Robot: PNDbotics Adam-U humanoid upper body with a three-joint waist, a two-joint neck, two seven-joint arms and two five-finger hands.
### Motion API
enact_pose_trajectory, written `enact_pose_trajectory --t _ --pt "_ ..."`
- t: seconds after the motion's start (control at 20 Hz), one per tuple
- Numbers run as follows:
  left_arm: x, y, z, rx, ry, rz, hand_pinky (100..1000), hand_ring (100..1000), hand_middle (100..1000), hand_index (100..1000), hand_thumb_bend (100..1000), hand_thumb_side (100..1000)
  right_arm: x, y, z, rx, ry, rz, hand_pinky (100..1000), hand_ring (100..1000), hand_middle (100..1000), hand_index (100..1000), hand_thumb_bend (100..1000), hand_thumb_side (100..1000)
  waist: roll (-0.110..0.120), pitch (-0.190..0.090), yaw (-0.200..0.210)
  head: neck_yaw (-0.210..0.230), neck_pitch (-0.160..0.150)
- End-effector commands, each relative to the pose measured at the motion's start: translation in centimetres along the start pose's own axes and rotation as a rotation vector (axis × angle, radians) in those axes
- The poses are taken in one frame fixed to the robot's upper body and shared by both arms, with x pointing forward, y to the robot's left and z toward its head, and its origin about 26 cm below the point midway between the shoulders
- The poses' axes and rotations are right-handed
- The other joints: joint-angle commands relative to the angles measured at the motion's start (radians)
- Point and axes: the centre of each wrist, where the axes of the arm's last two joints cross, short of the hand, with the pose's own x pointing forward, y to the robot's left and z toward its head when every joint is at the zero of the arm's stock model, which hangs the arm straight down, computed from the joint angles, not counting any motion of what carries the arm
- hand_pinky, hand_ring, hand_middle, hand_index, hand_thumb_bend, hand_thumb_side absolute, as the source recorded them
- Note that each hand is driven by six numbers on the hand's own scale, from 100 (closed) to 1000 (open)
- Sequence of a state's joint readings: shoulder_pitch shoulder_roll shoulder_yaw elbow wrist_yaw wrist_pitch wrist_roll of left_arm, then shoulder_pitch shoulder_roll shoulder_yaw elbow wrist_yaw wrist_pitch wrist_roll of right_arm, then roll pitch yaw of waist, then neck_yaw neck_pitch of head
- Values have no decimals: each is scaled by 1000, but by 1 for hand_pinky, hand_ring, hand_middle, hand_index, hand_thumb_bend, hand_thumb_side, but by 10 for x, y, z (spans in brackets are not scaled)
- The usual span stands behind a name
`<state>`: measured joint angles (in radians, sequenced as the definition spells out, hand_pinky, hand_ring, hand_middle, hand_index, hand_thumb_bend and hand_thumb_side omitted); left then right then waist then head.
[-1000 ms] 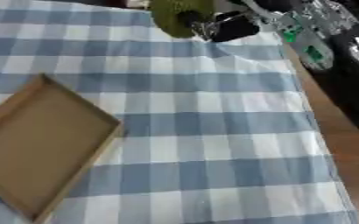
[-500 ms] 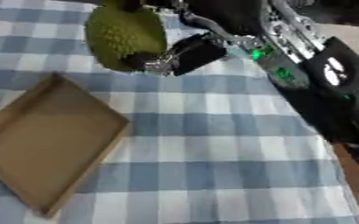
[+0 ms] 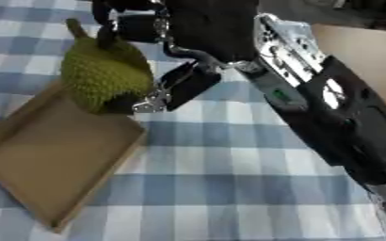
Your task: Pick up objects on the table and place them in the box.
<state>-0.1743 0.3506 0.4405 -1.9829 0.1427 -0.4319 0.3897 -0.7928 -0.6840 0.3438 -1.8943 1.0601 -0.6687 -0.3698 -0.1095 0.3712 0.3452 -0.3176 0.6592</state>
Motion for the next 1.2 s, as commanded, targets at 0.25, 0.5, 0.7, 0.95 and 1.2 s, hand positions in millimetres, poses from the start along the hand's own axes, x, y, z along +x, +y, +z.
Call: enact_pose_trajectory --t 0.25,0.5,0.7,0.95,1.2 --pt "7 6 -9 -15 -49 -28 663 549 571 591 337 679 0 26 -4 11 -70 -13 433 460 524 570 271 586 3 -7 15 -5 4" --pt "6 6 -8 -15 -52 -27 664 549 571 591 335 680 2 52 -4 39 -86 -44 436 464 528 576 249 587 0 0 28 -11 3" --pt "6 5 -8 -13 -52 -24 664 549 572 591 334 680 5 70 0 69 -87 -57 439 462 528 582 199 542 -3 3 33 -10 3" --pt "6 5 -9 -12 -51 -24 664 549 572 590 334 678 6 78 5 76 -84 -30 445 465 528 585 183 525 -5 3 30 -5 4" --pt "6 5 -9 -12 -51 -22 664 549 572 591 335 676 7 83 9 70 -90 -6 448 466 526 585 192 514 -1 1 25 -6 -1"
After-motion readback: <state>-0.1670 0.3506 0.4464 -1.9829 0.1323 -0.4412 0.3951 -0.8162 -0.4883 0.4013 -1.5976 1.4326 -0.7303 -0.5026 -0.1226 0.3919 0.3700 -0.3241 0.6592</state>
